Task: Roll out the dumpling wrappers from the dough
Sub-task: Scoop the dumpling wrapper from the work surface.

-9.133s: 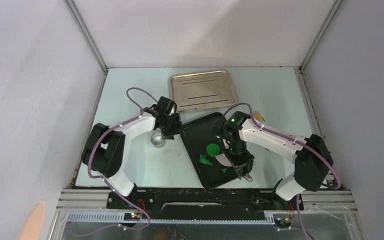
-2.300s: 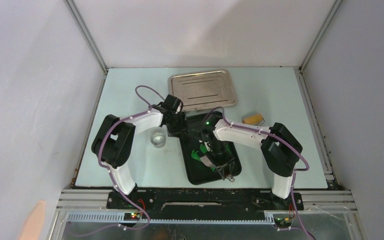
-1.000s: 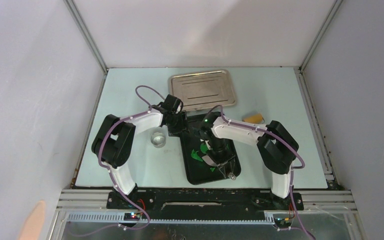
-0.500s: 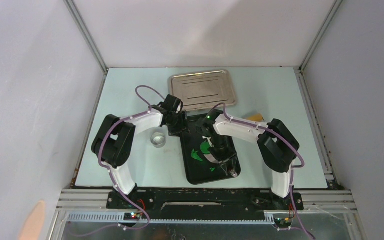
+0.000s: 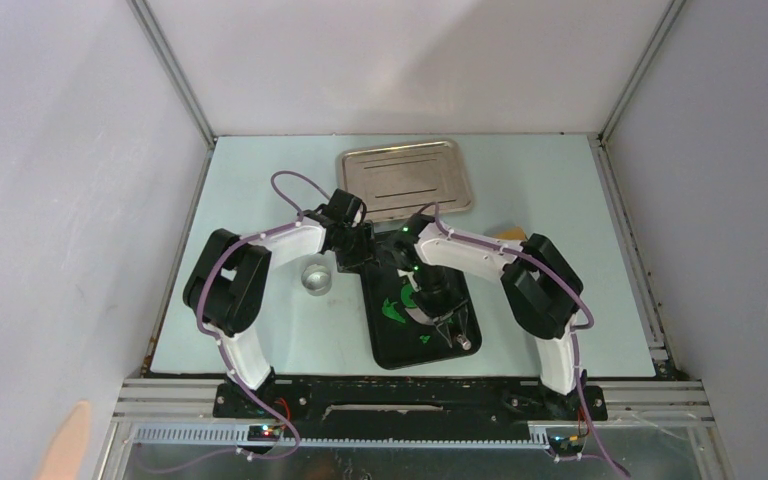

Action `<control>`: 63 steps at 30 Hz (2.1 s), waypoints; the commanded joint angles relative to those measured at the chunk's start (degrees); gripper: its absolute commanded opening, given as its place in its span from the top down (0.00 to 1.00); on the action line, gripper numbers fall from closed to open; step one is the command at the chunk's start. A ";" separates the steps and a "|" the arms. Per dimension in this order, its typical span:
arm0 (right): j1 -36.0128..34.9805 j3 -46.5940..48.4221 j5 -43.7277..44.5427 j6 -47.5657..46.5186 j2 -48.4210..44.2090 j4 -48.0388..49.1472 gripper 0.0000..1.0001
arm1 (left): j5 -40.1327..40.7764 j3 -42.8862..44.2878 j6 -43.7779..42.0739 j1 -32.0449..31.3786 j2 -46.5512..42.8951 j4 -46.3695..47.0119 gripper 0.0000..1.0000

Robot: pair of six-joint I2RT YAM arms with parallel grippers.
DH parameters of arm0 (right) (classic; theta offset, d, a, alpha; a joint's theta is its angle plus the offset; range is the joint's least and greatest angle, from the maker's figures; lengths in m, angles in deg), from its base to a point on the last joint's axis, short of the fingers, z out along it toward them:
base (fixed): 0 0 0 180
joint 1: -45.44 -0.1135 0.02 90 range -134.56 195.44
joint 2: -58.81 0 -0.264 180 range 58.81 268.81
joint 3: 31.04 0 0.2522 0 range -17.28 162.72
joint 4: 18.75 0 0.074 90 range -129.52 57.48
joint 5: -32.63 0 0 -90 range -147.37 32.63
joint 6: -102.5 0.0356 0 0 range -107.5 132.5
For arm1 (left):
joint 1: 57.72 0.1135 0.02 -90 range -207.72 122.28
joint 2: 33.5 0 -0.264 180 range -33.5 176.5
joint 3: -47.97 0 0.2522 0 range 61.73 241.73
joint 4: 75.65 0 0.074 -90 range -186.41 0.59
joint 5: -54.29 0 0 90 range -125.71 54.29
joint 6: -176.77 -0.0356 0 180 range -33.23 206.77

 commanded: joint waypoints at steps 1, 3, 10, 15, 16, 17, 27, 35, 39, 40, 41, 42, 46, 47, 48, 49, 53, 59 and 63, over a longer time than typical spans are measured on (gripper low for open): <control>-0.89 4.10 0.64 -1.55 1.16 2.46 1.00 | -0.57 -0.94 -0.80 -0.88 2.12 -0.25 0.39; -0.95 4.39 0.60 -1.56 1.31 2.79 1.00 | -0.57 -1.07 -0.80 -0.88 2.19 -0.18 0.39; -1.08 4.82 -0.62 -0.99 1.80 4.99 1.00 | -0.61 -1.09 -0.71 -0.88 2.38 -0.05 0.39; -1.04 4.76 -1.20 -0.06 1.45 6.54 1.00 | -0.73 -1.00 -0.76 -0.88 2.55 -0.05 0.39; -0.92 4.55 -1.46 0.33 1.18 7.14 1.00 | -0.70 -0.96 -0.72 -0.88 2.60 0.04 0.39; -0.86 4.27 -1.53 0.72 1.00 7.61 1.00 | -0.74 -0.95 -0.71 -0.88 2.56 -0.02 0.39; -0.19 3.30 3.55 3.72 -3.38 9.46 1.00 | -0.67 -1.00 -0.71 -0.88 2.64 -0.10 0.39; -0.18 5.59 4.80 3.81 -4.53 7.86 1.00 | -0.80 -1.07 -0.71 -0.88 2.73 -0.02 0.39; -0.29 5.68 4.95 3.99 -5.16 7.51 1.00 | -0.83 -1.05 -0.71 -0.89 2.81 0.01 0.39; -0.33 5.59 4.91 3.99 -5.35 7.46 1.00 | -0.88 -1.08 -0.71 -0.88 2.82 0.02 0.39; -0.39 5.47 4.96 4.13 -5.43 7.42 1.00 | -0.88 -1.09 -0.70 -0.88 2.82 -0.02 0.39; -0.40 5.26 4.88 4.09 -5.63 7.46 1.00 | -0.92 -1.09 -0.71 -0.88 2.89 0.05 0.39; -0.77 3.22 4.65 4.18 -6.80 8.69 1.00 | -0.92 -1.24 -0.71 -0.88 2.82 0.13 0.39; -0.90 2.18 4.54 4.24 -7.20 9.83 1.00 | -0.92 -1.26 -0.71 -0.88 2.82 0.16 0.39; -1.07 0.88 4.52 4.15 -7.58 11.29 1.00 | -0.88 -1.28 -0.67 -0.88 2.82 0.17 0.39; -1.34 -0.64 4.74 4.16 -7.95 13.05 1.00 | -0.92 -1.27 -0.63 -0.88 2.77 0.22 0.39; -2.98 -5.96 7.40 5.83 -9.35 19.60 1.00 | -0.97 -1.18 -0.69 -0.88 2.61 0.05 0.39; -4.68 -9.62 12.93 8.82 -13.44 25.80 1.00 | -0.72 -1.25 -0.81 -0.88 2.39 -0.13 0.39; -5.38 -13.17 14.37 9.67 -15.95 30.05 1.00 | -0.74 -1.11 -0.80 -0.88 2.38 -0.17 0.39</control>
